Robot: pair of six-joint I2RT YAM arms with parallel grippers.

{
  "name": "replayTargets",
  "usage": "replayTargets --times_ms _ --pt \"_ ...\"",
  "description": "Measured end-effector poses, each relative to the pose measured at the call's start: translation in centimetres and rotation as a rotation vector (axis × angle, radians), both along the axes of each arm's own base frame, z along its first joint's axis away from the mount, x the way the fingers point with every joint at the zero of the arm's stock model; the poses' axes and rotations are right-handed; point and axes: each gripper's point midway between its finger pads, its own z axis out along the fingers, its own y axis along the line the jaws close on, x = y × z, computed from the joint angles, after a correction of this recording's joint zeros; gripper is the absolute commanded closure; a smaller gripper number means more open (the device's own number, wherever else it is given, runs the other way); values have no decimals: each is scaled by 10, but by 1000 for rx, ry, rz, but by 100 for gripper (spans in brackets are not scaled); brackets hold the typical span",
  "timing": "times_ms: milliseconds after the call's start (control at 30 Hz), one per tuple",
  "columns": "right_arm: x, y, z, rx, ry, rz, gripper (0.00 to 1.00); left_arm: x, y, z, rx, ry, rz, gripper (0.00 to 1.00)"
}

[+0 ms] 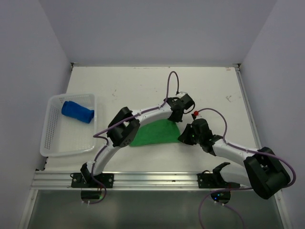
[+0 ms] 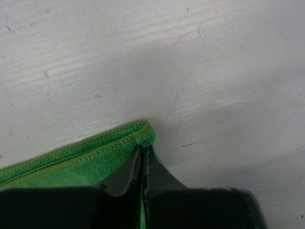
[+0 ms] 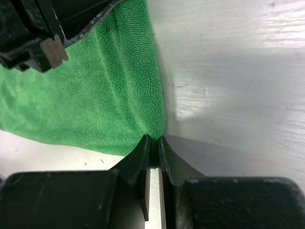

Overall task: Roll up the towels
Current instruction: Roll the towel

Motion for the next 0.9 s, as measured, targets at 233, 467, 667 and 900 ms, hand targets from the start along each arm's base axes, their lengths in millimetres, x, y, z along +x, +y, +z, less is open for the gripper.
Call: replayTargets --times_ms 233,467,667,900 --pt "-4 -10 6 -127 -19 2 100 2 -9 3 -88 32 0 100" --pt "-8 -10 18 -268 -53 25 100 1 -6 18 -238 51 16 100" --pt "-4 -16 30 -371 -104 -9 100 7 -7 38 -369 45 14 100" --pt "-4 -19 41 -493 -139 -24 100 11 -17 47 -459 44 -16 100"
